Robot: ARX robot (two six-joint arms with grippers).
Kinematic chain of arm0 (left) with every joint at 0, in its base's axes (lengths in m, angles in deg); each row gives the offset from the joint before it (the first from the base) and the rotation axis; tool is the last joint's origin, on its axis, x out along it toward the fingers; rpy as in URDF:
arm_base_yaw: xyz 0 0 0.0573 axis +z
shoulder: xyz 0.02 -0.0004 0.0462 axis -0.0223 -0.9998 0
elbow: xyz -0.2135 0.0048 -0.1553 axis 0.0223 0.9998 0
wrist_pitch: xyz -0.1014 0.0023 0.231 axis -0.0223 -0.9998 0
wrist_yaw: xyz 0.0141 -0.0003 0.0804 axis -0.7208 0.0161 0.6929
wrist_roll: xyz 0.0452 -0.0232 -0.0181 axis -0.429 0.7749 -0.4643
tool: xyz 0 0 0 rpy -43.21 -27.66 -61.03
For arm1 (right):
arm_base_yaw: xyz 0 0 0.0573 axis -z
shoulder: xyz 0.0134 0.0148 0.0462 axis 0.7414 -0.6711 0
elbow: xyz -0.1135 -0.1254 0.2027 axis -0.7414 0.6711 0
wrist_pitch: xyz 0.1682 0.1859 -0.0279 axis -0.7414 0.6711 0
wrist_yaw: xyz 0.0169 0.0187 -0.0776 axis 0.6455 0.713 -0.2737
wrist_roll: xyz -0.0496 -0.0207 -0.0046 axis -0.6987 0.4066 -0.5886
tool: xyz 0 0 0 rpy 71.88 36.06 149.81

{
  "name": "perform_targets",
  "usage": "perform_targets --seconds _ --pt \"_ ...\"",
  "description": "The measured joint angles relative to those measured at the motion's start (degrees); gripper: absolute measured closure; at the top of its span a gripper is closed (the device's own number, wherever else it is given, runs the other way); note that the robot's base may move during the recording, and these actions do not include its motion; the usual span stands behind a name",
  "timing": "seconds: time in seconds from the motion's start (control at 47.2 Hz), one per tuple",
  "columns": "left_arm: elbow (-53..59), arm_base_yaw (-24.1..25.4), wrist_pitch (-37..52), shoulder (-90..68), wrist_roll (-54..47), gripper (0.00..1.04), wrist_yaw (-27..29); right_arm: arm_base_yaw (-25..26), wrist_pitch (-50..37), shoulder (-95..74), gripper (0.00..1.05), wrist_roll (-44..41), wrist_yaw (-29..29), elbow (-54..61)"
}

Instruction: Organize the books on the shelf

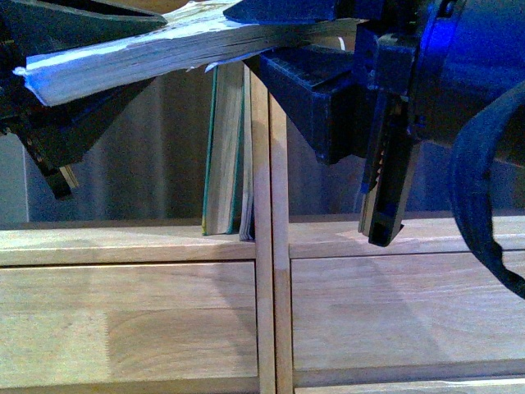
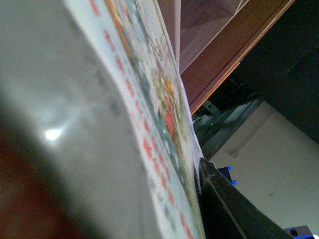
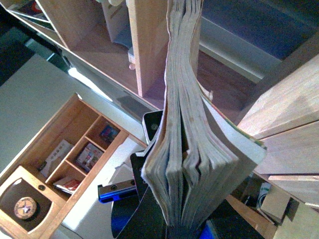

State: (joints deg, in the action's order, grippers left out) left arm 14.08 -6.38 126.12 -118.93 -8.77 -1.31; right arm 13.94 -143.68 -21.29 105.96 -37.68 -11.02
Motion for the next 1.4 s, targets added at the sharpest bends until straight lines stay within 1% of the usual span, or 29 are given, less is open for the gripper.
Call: perform_targets --seconds 0.064,0.17,0.254,0.445,0.551,0.636,0.7,0.763,0.806,0.827,0.891,0.912,0.933,0.997,1.039,1.082,1.103,1.166,1.209,1.4 --pt "0.0 0.1 -0.2 0.2 0.0 0.87 0.5 -0.3 0.3 0.0 0.97 -1.3 -0.1 0.0" --pt "0.0 0.2 -0.5 0.8 0.3 0.97 1.2 -0.6 1.2 0.0 0.80 -2.9 1.4 0.5" --pt "0.0 0.6 -0.8 1.3 -0.1 0.98 2.3 -0.9 2.8 0.6 0.66 -4.8 2.8 1.2" --pt "0.0 2.3 -3.7 2.6 -2.7 0.98 4.2 0.4 5.7 3.2 0.47 -8.0 4.6 3.4" --pt "0.2 4.3 -8.0 4.7 -7.5 0.98 6.0 3.6 10.0 7.3 0.32 -12.0 5.9 6.2" --pt "0.3 6.2 -14.7 7.3 -13.7 0.98 7.6 7.9 14.7 12.2 0.19 -15.8 7.7 9.1" --pt "0.3 6.9 -18.2 8.3 -17.1 0.98 8.9 10.4 17.4 15.0 0.12 -17.9 8.8 10.6" --pt "0.0 7.5 -22.6 9.0 -22.8 0.98 11.3 13.7 21.1 18.8 0.06 -20.8 9.8 12.2" --pt "-0.3 7.6 -25.3 9.0 -26.5 0.98 13.0 15.8 23.4 21.2 0.06 -22.6 10.7 13.1" --pt "-0.9 7.6 -27.8 8.8 -30.9 0.98 15.0 17.8 25.7 23.7 0.07 -24.3 11.6 13.9" --pt "-2.5 7.4 -31.1 7.3 -38.8 0.98 19.1 21.6 30.5 28.9 0.07 -27.9 12.9 15.2" --pt "-2.9 7.3 -31.6 6.9 -39.6 0.98 20.0 22.1 31.2 29.7 0.07 -29.0 12.9 15.4" --pt "-3.7 7.1 -32.3 6.1 -42.9 0.98 21.6 23.0 32.9 31.5 0.07 -30.6 12.9 15.7" --pt "-5.5 6.5 -33.0 4.4 -48.4 0.98 25.2 24.7 36.2 34.9 0.07 -34.3 12.5 16.3" --pt "-8.1 5.6 -32.9 1.9 -55.0 0.98 29.1 25.7 40.2 39.0 0.07 -39.5 11.2 16.9" --pt "-10.5 4.9 -32.6 -0.3 -60.0 0.98 31.9 25.8 43.3 42.0 0.07 -43.4 9.6 17.4" --pt "-12.4 4.3 -32.5 -1.9 -63.0 0.98 33.7 25.7 45.1 43.8 0.07 -47.2 8.6 17.8" --pt "-16.8 2.9 -32.2 -5.8 -70.4 0.98 37.0 25.8 46.0 46.6 0.07 -52.5 8.4 18.1" --pt "-20.5 1.8 -33.2 -8.7 -75.2 0.98 38.7 25.7 46.0 46.9 0.07 -54.4 8.2 17.9" --pt "-33.7 -1.7 -35.5 -19.8 -85.9 0.98 45.3 25.7 46.3 46.6 0.07 -57.2 7.8 18.2"
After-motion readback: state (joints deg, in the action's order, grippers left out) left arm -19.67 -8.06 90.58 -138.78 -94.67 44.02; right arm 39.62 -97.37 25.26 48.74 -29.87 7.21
